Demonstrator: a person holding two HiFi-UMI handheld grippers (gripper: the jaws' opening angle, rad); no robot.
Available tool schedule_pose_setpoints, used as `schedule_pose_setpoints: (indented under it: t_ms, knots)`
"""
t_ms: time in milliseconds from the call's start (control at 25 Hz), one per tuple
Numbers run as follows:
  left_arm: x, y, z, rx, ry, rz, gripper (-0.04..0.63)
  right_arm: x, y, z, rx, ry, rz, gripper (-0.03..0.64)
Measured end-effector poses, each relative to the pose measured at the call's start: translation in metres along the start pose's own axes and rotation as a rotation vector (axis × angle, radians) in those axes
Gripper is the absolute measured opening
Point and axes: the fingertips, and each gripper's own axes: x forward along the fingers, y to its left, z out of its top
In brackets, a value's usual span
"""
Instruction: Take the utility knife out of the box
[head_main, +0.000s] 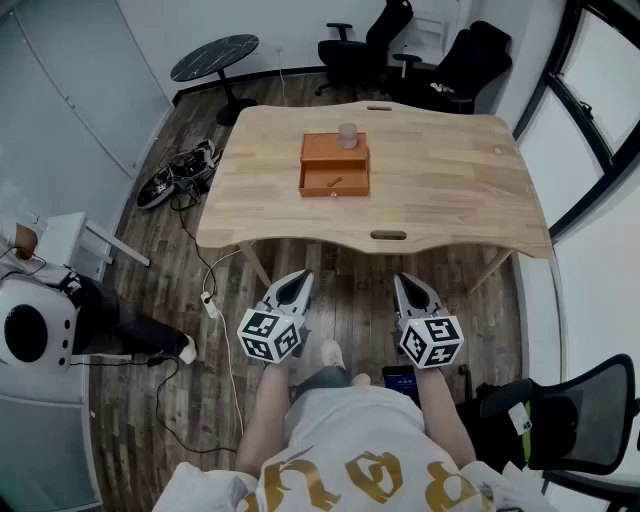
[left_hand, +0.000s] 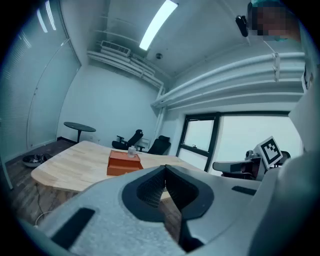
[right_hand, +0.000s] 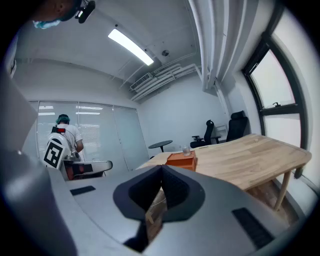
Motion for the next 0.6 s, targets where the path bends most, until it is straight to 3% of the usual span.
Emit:
schedule_pose_setpoints:
  t_ms: [200, 600]
  knots:
    - [0.003, 0.004, 0.001, -0.068, -0.036, 0.000, 0.009, 0.004, 0.000, 0.001, -0.026, 0.007, 0.015, 0.011]
    - [0.009, 0.002, 0.007, -0.059, -0.046, 0.014, 0.009, 0.003, -0.010, 0.007, -0.008, -0.006, 0.011, 0.011]
